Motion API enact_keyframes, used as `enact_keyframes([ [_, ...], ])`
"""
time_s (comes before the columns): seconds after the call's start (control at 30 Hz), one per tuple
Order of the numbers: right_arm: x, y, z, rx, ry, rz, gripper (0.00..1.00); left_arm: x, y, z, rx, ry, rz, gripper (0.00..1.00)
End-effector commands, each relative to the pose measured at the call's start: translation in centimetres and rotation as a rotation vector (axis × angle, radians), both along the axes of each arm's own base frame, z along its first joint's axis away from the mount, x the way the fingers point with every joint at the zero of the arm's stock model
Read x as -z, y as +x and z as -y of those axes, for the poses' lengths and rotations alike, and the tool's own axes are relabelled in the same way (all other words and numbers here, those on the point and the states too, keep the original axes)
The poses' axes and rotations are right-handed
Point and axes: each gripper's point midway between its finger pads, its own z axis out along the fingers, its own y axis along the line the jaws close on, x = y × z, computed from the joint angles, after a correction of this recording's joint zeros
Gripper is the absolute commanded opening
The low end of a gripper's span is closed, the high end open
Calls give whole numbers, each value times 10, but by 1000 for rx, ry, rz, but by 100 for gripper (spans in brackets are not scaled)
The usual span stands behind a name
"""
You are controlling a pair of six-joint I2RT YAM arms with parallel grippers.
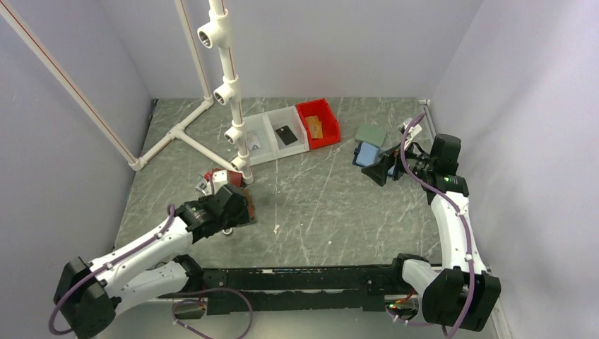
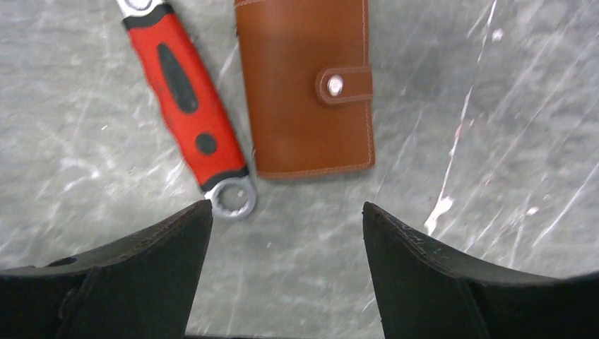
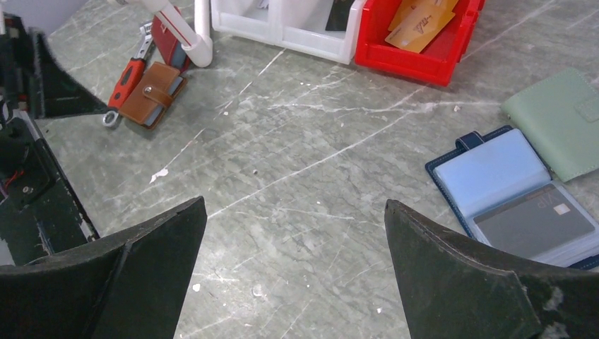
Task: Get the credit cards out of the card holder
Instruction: Pick up the card holder from the center of the board.
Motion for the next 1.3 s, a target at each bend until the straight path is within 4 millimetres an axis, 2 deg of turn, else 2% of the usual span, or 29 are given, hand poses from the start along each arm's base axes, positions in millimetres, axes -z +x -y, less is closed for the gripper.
enact_keyframes([
  [0.0,0,-2,-4,-36,0,22,100,-1,33,32,95,-199,72,82],
  [0.1,0,-2,-4,-37,-3,21,100,-4,45,36,100,-305,124,78],
  [0.2,0,-2,-5,-43,-3,19,100,-7,51,26,54,-328,147,75],
  [0.4,3,-3,-9,-57,-11,12,100,9,53,14,6,-398,87,61],
  [0.77,4,-2,-10,-60,-11,8,100,34,45,-7,-87,-372,17,63],
  [1.1,5,-2,-10,-60,-12,5,100,61,39,-7,-121,-367,-96,63],
  [1.17,4,-3,-10,-60,-12,7,100,63,38,-9,-130,-366,-98,58],
  [1.27,5,-3,-10,-62,-12,5,100,64,36,-10,-136,-365,-93,46],
])
